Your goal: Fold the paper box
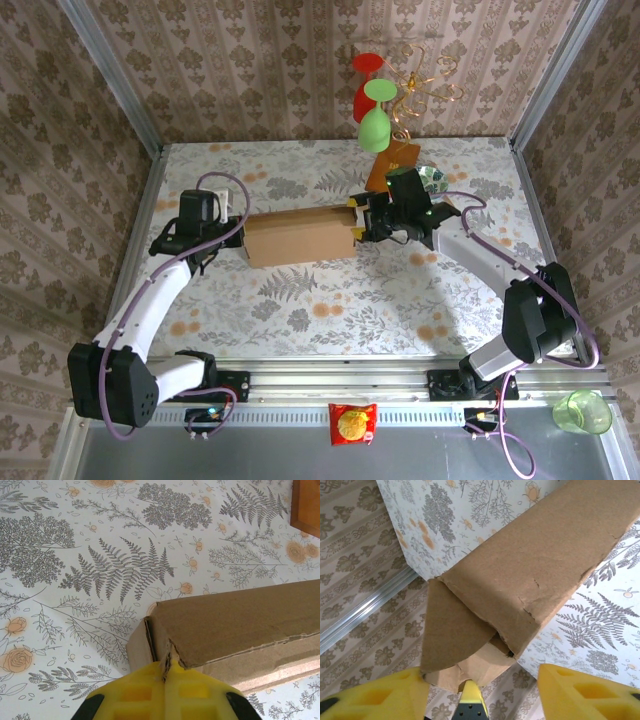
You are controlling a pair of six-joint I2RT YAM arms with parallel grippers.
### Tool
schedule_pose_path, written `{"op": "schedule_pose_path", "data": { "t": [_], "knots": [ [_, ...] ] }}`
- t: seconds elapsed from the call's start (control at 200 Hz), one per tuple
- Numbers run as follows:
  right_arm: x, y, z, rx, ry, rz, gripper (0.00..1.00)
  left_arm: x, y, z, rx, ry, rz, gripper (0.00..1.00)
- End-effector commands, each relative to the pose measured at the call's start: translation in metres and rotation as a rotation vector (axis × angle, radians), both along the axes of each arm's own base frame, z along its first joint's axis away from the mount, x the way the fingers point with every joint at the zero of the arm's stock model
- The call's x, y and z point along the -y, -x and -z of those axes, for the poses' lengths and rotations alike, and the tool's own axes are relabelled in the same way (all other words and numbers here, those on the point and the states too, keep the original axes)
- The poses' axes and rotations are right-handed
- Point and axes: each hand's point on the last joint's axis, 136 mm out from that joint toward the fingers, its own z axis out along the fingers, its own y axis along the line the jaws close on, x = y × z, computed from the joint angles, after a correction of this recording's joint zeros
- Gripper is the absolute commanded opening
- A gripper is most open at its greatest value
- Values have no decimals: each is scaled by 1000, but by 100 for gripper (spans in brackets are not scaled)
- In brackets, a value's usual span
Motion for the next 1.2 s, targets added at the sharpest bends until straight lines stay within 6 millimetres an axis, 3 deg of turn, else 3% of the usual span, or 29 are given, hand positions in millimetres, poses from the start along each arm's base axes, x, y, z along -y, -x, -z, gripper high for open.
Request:
{"op": "schedule_pose_path", "data": {
  "t": [0.0, 0.055, 0.12, 0.34, 0.445, 0.59, 0.855, 1.06, 1.195],
  "knots": [
    [5, 11, 31, -78, 48, -15, 53, 2, 17, 13, -121, 11, -11, 15],
    [8, 13, 37, -87, 60, -20, 50, 4, 18, 5, -124, 53, -25, 34],
    [10, 15, 43, -96, 73, -26, 49, 10, 21, -9, -127, 129, -37, 46],
    [17, 20, 53, -111, 115, -38, 42, 25, 34, -49, -186, 405, -97, 63],
    [17, 21, 56, -115, 123, -47, 41, 20, 37, -57, -214, 501, -173, 64],
    [18, 22, 59, -119, 130, -51, 38, 15, 26, -56, -247, 603, -218, 61],
    [22, 26, 63, -128, 138, -53, 37, 5, 21, -18, -327, 529, -248, 54],
    [27, 30, 67, -129, 165, -71, 33, 11, 24, 13, -379, 551, -244, 24],
    [39, 34, 71, -104, 216, -106, 29, 12, 34, 26, -404, 539, -239, 11]
  ]
}}
